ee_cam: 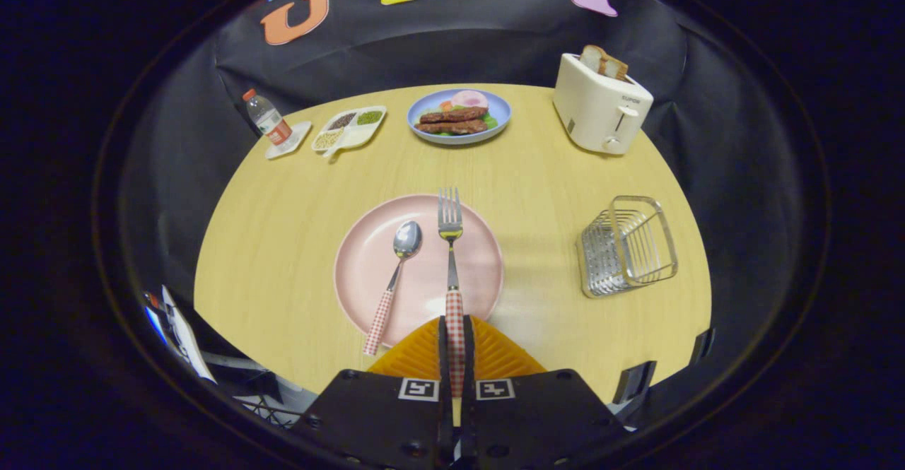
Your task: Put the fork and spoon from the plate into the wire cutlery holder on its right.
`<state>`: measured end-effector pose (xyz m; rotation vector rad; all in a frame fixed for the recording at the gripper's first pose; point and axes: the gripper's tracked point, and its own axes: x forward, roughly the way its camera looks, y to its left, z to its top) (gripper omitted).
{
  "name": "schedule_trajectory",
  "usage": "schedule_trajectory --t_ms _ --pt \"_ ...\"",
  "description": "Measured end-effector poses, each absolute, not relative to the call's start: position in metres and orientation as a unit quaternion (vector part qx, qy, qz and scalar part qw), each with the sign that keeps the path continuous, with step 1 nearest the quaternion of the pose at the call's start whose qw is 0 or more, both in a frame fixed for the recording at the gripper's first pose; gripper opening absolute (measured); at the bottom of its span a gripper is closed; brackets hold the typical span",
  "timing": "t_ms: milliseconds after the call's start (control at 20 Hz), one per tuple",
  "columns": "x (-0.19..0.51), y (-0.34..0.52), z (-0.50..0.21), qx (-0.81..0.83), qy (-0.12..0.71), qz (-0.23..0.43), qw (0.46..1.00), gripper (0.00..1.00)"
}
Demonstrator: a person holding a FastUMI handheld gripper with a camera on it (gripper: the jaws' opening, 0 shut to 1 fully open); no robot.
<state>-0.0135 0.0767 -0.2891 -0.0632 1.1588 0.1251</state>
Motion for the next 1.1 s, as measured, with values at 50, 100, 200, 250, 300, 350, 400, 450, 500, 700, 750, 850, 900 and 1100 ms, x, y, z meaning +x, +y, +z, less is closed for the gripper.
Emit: schedule_trajectory --t_ms 50,100,200,250,300,350,400,450,500,700,750,850,900,1100 --pt "-0.012 0.063 -0.276 -0.029 0.549 0.055 0.833 0.04" --pt "-0.011 0.045 -0.262 -0.027 0.552 0.049 0.832 0.04" --pt "-0.007 0.016 -0.240 -0.026 0.558 0.038 0.829 0.04" --pt "-0.007 -0.002 -0.229 -0.028 0.562 0.035 0.826 0.04" --pt "-0.006 -0.017 -0.222 -0.032 0.565 0.031 0.824 0.04" --pt "-0.005 -0.034 -0.215 -0.036 0.569 0.024 0.821 0.04" --pt "-0.006 -0.048 -0.208 -0.036 0.575 0.020 0.817 0.04" --pt "-0.007 -0.059 -0.204 -0.033 0.585 0.017 0.810 0.04" --pt "-0.009 -0.068 -0.204 -0.030 0.596 0.015 0.802 0.04" --pt "-0.012 -0.094 -0.215 -0.017 0.654 0.009 0.756 0.04" --pt "-0.013 -0.096 -0.218 -0.009 0.669 0.008 0.743 0.04" --pt "-0.012 -0.095 -0.226 0.000 0.695 0.011 0.719 0.04" --pt "-0.008 -0.097 -0.229 -0.002 0.704 0.012 0.710 0.04" --pt "0.006 -0.102 -0.238 -0.007 0.734 0.002 0.680 0.04"
